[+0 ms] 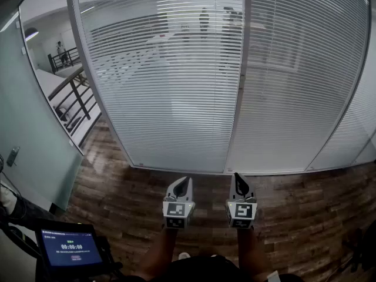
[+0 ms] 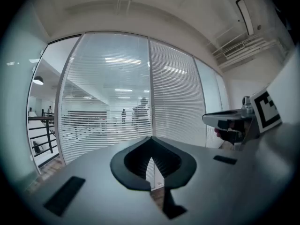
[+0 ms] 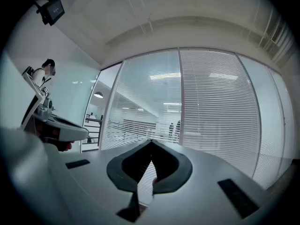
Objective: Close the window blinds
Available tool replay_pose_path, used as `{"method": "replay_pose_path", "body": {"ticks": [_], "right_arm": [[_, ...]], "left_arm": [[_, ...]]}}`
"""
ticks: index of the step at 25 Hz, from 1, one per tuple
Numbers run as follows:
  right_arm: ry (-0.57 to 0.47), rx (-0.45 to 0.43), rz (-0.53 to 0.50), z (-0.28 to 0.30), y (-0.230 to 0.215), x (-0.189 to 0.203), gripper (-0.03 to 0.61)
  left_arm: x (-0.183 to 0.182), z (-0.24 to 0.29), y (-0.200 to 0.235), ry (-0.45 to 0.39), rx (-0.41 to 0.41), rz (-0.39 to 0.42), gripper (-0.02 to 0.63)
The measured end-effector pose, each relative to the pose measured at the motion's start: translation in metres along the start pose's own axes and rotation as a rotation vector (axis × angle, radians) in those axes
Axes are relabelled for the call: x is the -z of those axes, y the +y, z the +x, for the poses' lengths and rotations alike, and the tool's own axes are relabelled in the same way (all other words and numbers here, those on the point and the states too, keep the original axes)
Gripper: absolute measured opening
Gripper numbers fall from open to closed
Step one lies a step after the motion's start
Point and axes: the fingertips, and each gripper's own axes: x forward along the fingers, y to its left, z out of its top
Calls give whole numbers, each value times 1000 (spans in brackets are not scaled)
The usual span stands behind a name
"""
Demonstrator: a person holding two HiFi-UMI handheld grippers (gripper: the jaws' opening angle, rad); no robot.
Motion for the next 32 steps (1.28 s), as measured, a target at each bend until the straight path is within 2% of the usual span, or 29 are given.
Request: {"method": "replay_pose_path", "body": {"ticks": [5, 11, 17, 20, 23, 29, 32], "right_arm": [[-74, -40, -27, 5, 8, -12, 2], [-75, -48, -21, 1, 14, -9, 2], [-90, -68, -10, 2, 15, -11, 2], [-83, -71, -12, 1, 15, -15, 2], [-79, -61, -9, -1, 13, -15, 2], [-41, -65, 12, 4, -34, 24, 2], [-16, -65, 43, -4, -28, 27, 2]], "left_arm": [[-5, 3, 1, -28, -14, -27, 0], [-1, 0, -4, -11, -1, -9, 0], [-9, 1, 0, -54, -17, -23, 0], [-19, -3, 1, -41, -37, -17, 0], [-12, -4, -2, -31, -40, -21, 0], [18, 34, -43, 24, -47, 11, 0], [11, 20, -38, 30, -57, 10, 0]]}}
